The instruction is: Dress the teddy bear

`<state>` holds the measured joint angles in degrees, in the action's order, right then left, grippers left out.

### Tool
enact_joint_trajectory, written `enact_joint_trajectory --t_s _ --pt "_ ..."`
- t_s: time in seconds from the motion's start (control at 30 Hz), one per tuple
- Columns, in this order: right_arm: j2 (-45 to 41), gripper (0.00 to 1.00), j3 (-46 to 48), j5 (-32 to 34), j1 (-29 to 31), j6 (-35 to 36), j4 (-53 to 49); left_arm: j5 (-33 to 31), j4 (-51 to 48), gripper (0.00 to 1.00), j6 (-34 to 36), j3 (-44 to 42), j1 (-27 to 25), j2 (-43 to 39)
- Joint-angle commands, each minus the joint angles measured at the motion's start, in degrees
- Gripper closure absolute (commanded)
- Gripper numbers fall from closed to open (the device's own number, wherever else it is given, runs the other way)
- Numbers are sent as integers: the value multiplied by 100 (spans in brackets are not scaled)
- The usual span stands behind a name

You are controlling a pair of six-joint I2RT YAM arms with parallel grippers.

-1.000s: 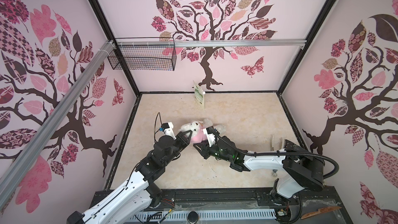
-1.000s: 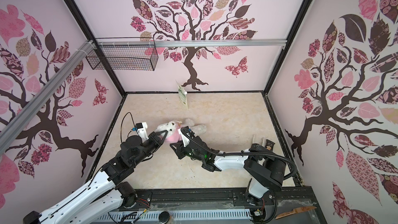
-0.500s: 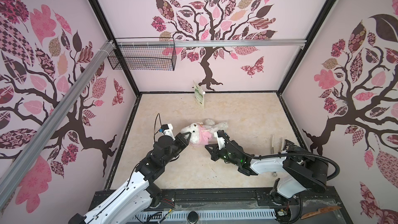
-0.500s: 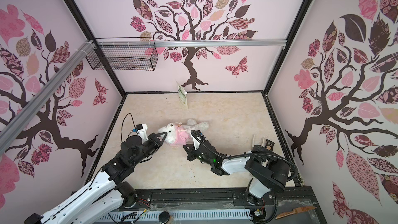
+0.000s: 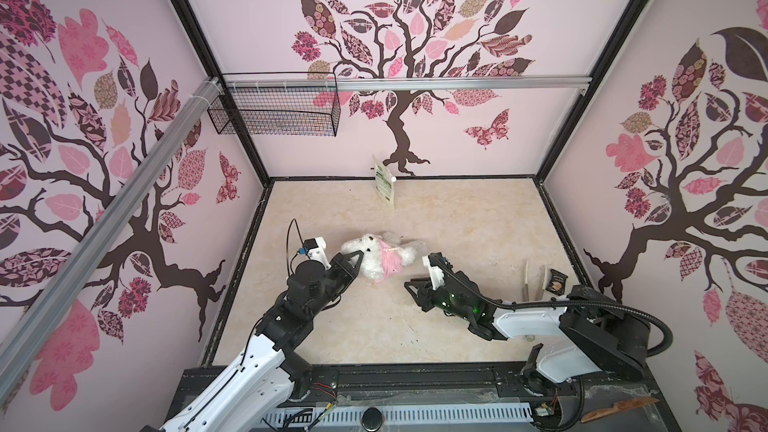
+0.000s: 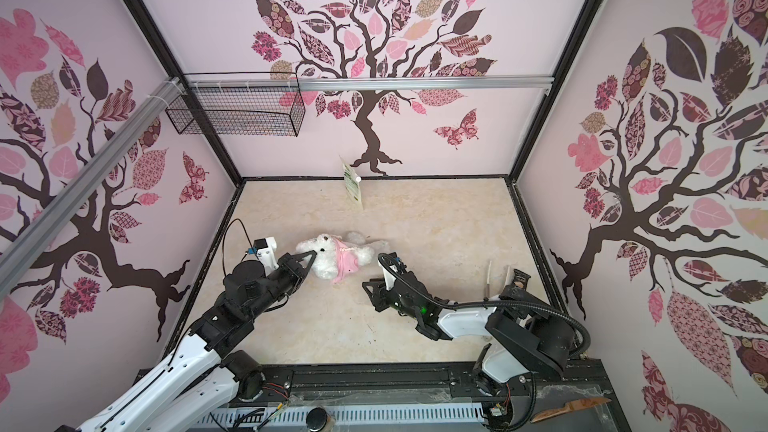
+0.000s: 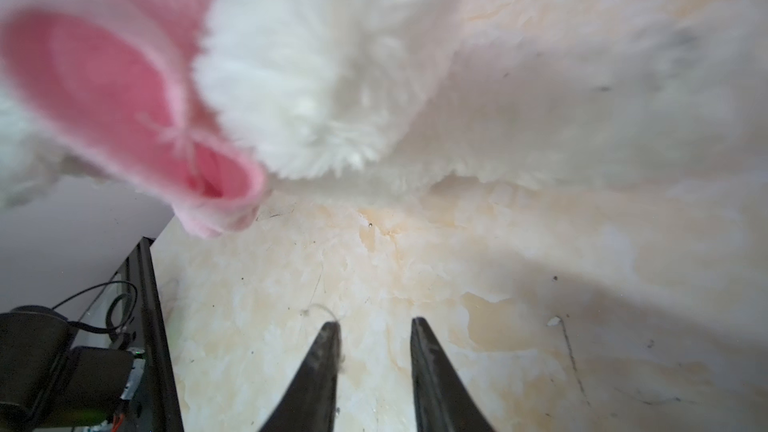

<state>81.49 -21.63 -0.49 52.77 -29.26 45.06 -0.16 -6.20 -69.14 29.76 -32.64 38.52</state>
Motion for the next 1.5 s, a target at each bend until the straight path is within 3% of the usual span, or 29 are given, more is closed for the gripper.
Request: enact_joint_trajectory --t_s 0.0,0.2,0.4,0.63,1.2,1.47 --pt "-514 63 173 192 -12 393 -232 43 340 100 -94 -46 29 -50" --pt "-424 67 -182 198 -8 644 -385 506 654 100 -443 -101 23 244" --pt "299 82 -873 -216 -12 657 -37 870 1031 100 -757 -202 4 557" --pt "155 93 -1000 -627 -4 672 252 1060 1292 100 -1030 -339 -8 842" --pt "366 92 -1124 -863 -4 1034 331 1653 1778 100 -1057 -360 -5 2057" --pt "263 90 -809 -223 -10 891 -194 1794 1941 100 -958 -384 6 2470"
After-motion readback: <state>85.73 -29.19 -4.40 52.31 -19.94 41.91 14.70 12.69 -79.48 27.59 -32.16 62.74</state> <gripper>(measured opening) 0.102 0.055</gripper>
